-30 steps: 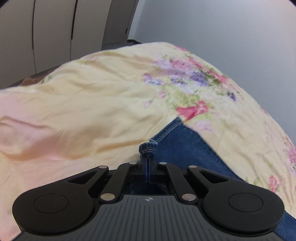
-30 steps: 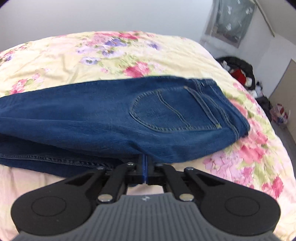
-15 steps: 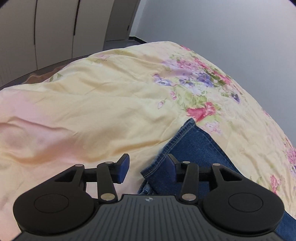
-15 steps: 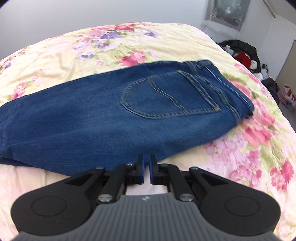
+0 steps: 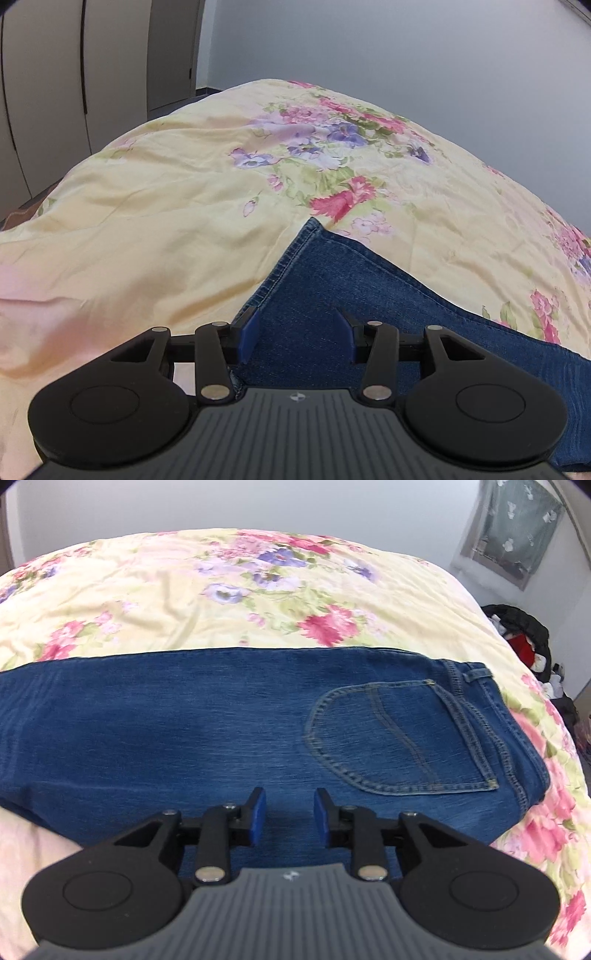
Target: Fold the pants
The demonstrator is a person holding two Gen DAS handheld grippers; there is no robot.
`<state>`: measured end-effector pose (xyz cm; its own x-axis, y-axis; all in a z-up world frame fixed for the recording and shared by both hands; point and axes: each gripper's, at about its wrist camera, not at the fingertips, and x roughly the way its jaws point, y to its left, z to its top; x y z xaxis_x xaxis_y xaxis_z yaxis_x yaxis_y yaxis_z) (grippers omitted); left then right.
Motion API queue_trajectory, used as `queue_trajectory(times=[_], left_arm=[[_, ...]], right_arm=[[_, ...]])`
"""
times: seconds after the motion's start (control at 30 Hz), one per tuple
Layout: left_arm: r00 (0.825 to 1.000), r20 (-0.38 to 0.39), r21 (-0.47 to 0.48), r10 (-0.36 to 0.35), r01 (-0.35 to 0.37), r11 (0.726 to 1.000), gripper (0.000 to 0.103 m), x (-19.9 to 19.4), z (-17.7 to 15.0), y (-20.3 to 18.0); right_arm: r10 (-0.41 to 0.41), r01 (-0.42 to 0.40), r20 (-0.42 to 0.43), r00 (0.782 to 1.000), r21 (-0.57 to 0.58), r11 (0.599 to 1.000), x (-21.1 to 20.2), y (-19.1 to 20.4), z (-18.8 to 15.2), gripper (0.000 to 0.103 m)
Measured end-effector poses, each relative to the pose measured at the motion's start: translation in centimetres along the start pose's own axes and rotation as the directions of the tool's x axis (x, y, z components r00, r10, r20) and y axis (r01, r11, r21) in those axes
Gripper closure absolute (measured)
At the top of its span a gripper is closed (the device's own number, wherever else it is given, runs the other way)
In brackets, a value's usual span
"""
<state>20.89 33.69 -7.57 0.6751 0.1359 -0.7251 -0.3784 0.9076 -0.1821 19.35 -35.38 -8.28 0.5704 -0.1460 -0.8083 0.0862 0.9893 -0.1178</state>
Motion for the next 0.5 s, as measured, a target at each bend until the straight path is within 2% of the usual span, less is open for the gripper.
queue_trajectory(times=[0.07, 0.17, 0.23, 0.33, 0.5], left_arm=[[1.000, 0.001, 0.013, -0.020, 0.020, 1.000, 0.050, 0.0, 0.2, -0.7], [1.000, -0.006, 0.022, -0.001, 0.002, 1.000, 0.050, 0.8, 0.7, -1.8], [1.000, -0.017, 0.009, 0.018, -0.017, 1.000, 0.050, 1.7, 0.9, -2.3], [0.999, -0.033, -0.030, 0.043, -0.044, 0.999, 0.050, 3.0, 1.0, -2.5], [0.991, -0.057, -0.071, 0.122, -0.125, 0.990, 0.050, 4.7, 0.6, -2.3]], right_arm=[[0.001, -0.001, -0.004, 1.000, 0.070, 0.998, 0.5, -2.8, 0.9, 0.076], [-0.024, 0.021, 0.019, 1.000, 0.161, 0.987, 1.3, -7.5, 2.7, 0.071], [-0.047, 0.038, 0.043, 0.998, 0.181, 0.983, 2.0, -10.6, 4.3, 0.062], [-0.091, 0.073, 0.072, 0.993, 0.223, 0.972, 3.6, -15.2, 6.7, 0.060], [-0.051, 0.020, 0.097, 0.994, 0.299, 0.954, 7.7, -21.7, 10.1, 0.060]])
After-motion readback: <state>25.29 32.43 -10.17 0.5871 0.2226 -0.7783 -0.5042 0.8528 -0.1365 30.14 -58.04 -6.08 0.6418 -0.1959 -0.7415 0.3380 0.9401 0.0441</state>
